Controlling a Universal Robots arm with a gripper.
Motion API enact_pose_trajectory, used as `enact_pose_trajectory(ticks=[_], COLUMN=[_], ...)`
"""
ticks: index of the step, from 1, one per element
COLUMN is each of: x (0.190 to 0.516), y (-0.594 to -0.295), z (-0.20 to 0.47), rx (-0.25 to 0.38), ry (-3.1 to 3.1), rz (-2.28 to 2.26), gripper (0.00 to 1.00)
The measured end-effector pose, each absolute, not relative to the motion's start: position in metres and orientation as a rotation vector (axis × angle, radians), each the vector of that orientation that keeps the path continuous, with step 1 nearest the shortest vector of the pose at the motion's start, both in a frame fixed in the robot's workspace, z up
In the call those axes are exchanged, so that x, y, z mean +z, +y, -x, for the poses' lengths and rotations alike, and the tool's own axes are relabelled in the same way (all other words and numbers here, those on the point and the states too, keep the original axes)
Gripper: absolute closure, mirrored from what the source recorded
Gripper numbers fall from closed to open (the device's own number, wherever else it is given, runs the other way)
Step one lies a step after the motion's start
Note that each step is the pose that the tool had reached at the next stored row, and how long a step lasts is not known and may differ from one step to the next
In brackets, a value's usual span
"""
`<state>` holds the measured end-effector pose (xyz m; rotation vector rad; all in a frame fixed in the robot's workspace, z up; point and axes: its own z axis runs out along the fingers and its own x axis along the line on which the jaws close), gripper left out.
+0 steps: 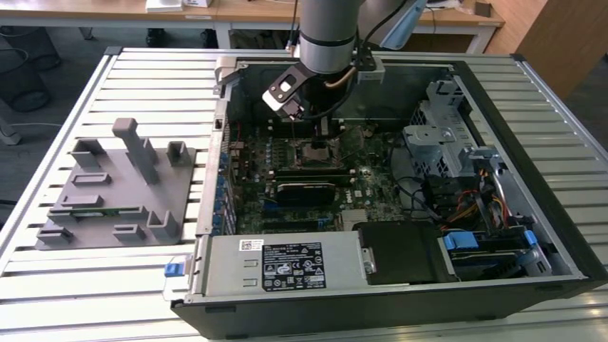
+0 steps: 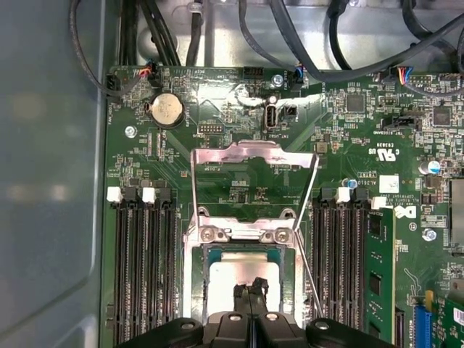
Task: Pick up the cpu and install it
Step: 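Close the cpu cover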
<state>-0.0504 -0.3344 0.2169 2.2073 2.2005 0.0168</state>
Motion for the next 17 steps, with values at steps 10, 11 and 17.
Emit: enact_pose_trajectory(ticks=[10,11,17], x=[0.2230,0.2235,0.2262], y=[-0.3345,-0.3345,-0.3345], z=[0.0505,0.0505,0.0505], rx=[0.018,0.018,0.018], ry=[2.201,2.201,2.201], rz=[-2.208,-2.208,-2.208], gripper=[0.89,0.89,0.89])
